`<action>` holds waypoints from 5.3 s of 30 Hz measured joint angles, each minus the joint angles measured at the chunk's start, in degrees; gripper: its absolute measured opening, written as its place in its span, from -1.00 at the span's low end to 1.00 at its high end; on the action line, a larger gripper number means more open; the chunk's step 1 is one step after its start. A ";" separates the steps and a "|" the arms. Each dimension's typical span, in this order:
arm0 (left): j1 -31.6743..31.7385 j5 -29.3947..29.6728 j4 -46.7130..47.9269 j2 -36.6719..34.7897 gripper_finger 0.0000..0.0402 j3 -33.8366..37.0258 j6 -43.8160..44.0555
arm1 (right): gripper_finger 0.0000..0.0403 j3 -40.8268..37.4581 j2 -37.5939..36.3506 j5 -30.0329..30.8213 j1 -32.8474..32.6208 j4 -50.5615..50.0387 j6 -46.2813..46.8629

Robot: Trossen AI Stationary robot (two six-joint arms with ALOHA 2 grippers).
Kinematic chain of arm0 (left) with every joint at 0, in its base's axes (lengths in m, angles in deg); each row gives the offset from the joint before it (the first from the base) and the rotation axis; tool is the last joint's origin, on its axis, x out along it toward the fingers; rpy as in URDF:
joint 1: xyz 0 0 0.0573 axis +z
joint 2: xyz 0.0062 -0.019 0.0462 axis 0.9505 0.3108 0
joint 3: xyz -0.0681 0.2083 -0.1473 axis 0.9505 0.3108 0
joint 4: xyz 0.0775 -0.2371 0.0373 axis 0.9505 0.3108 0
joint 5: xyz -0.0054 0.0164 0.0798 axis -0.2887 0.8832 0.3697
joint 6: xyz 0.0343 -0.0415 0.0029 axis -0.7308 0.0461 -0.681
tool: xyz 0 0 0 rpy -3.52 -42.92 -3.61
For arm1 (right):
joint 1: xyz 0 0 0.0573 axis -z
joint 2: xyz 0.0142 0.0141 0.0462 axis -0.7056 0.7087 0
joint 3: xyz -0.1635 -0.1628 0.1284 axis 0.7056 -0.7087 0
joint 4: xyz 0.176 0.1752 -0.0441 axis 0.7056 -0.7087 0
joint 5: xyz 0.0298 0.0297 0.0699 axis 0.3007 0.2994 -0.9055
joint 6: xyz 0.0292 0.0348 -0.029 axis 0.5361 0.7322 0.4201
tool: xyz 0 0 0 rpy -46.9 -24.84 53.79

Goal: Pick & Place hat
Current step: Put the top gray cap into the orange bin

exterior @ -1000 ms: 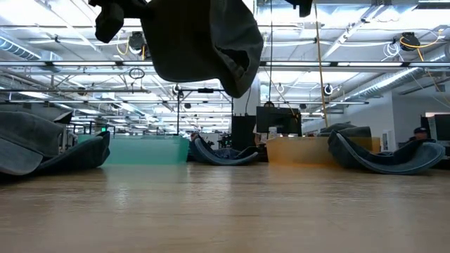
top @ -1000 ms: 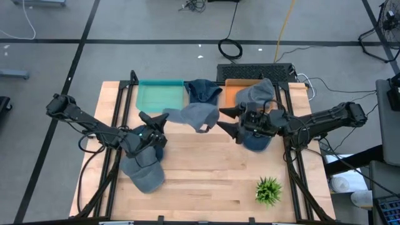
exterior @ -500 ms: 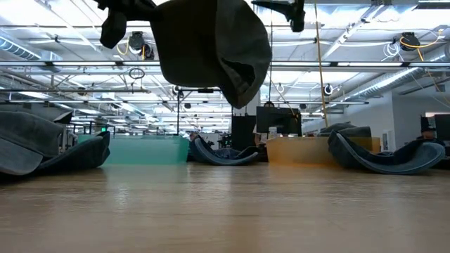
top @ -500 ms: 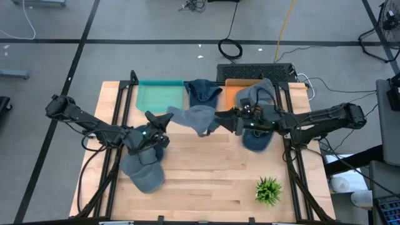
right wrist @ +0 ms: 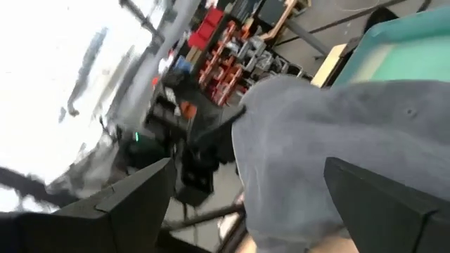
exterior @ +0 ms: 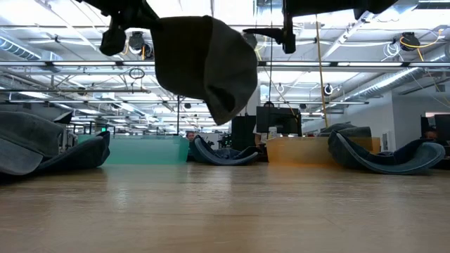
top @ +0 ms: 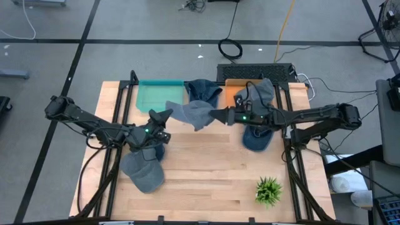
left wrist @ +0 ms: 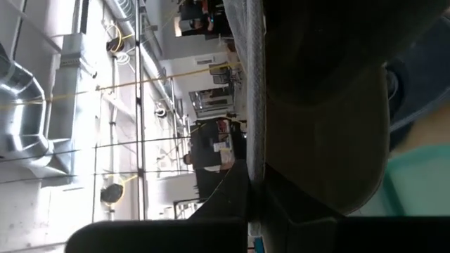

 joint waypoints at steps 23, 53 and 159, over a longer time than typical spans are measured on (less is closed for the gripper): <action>4.63 2.45 -0.17 0.00 -0.95 0.00 4.50 | 0.76 -0.07 -0.22 -8.73 3.11 2.23 -34.46; 4.59 -0.16 -0.15 -0.02 -0.95 0.00 2.90 | 0.76 -0.07 -0.22 -7.17 3.11 1.81 -49.66; 0.31 -2.11 -5.95 -0.02 0.39 -0.02 33.10 | -1.00 -9.62 -4.74 -28.57 15.32 16.82 11.97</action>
